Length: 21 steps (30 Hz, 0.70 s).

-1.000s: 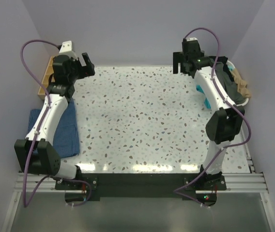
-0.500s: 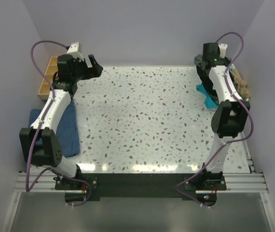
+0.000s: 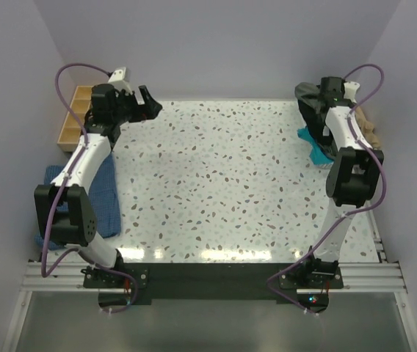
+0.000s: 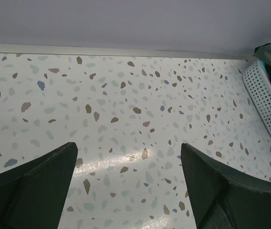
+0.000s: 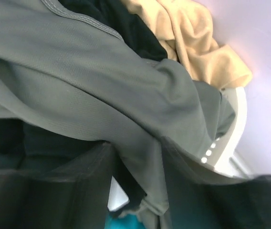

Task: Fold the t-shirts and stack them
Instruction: Grab the tshirt from the pile

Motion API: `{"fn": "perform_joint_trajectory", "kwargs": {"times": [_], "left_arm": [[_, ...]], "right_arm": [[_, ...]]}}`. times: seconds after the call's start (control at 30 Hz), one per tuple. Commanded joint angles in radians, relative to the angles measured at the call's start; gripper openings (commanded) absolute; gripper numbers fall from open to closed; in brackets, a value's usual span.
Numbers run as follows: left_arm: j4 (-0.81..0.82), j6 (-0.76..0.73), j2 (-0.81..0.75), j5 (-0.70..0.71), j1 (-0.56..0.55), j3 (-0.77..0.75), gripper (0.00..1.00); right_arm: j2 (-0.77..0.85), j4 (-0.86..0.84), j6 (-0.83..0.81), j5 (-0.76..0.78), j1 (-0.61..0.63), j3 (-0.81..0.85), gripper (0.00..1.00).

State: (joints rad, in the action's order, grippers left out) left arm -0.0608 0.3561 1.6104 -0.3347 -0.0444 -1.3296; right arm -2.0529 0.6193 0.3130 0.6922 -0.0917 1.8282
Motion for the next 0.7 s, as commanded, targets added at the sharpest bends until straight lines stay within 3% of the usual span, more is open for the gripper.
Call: {"fn": "perform_joint_trajectory", "kwargs": {"times": [0.0, 0.1, 0.2, 0.47, 0.67], "left_arm": [[0.078, 0.003, 0.016, -0.032, 0.003, 0.001, 0.94], [0.079, 0.001, 0.019, -0.029, 0.003, 0.006, 0.93], [0.082, 0.006, 0.025, -0.029, 0.003, 0.004, 0.93], [0.098, 0.027, 0.032, -0.053, 0.0, -0.003, 0.92], [0.105, 0.04, 0.025, -0.07, -0.008, 0.004, 0.92]], "right_arm": [[-0.029, -0.076, 0.023, 0.033, -0.006, 0.014, 0.29], [-0.015, -0.104, 0.02, 0.012, -0.011, -0.007, 0.0], [0.037, -0.209, -0.006, -0.092, -0.011, -0.099, 0.0], [0.448, -0.461, -0.031, -0.315, 0.032, -0.45, 0.0], [0.571, -0.412, -0.064, -0.382, 0.05, -0.434, 0.0]]}}
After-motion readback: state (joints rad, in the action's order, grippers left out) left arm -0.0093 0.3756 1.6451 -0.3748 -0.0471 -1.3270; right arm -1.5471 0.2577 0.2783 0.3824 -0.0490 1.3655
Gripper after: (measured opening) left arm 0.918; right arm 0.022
